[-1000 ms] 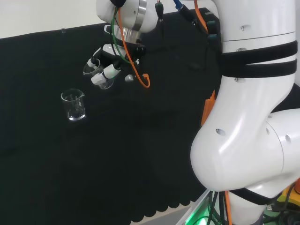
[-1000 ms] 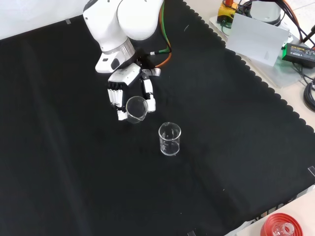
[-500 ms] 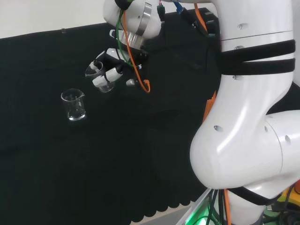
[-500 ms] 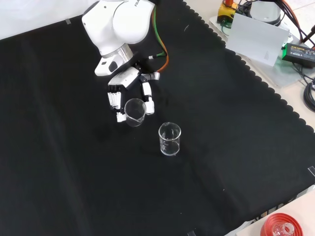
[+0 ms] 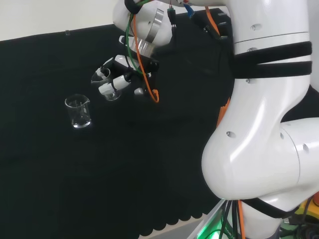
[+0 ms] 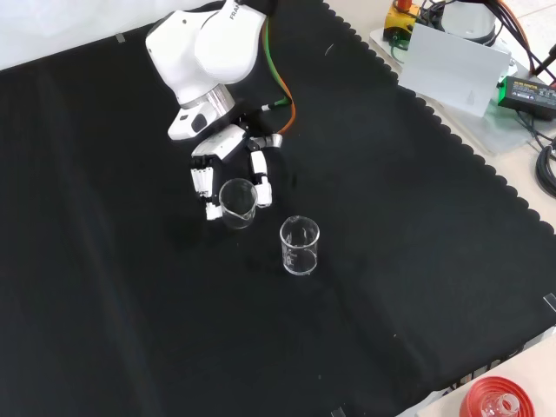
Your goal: Place the beaker back on the table.
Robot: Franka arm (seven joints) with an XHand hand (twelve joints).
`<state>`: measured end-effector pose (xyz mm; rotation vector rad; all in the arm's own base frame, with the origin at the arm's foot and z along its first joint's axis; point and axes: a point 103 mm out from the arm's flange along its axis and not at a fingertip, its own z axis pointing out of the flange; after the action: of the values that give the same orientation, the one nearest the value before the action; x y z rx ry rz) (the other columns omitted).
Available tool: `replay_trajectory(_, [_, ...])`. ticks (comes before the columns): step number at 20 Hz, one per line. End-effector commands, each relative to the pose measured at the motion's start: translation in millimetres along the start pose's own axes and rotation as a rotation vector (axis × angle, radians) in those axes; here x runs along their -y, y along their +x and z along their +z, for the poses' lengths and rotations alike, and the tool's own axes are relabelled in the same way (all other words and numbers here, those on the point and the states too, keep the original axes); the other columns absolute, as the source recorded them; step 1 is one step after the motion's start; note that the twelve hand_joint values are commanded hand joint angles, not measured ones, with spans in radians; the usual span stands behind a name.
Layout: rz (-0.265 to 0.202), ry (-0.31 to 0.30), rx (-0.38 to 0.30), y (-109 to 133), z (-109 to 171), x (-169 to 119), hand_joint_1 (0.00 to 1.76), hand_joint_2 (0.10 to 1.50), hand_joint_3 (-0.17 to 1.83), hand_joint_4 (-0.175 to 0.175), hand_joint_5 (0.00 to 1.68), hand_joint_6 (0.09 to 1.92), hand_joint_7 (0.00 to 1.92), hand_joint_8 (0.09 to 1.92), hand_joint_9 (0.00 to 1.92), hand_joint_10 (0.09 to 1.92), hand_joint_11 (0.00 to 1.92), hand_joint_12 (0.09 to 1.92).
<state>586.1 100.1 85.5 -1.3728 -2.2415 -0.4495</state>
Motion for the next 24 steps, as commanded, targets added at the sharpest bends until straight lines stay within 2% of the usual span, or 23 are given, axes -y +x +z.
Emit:
replay_trajectory(1, [0.005,0.006,-0.011,-4.3,4.2,-1.6,1.32,1.02,-0.17,-0.175,1.50,0.09,1.56,0.09,1.63,0.10,1.10,0.89])
replay_trajectory(24, [0.036,0.027,-0.013,-15.1,14.1,-0.2,1.32,1.02,-0.17,-0.175,1.50,0.09,1.56,0.09,1.62,0.09,1.09,0.89])
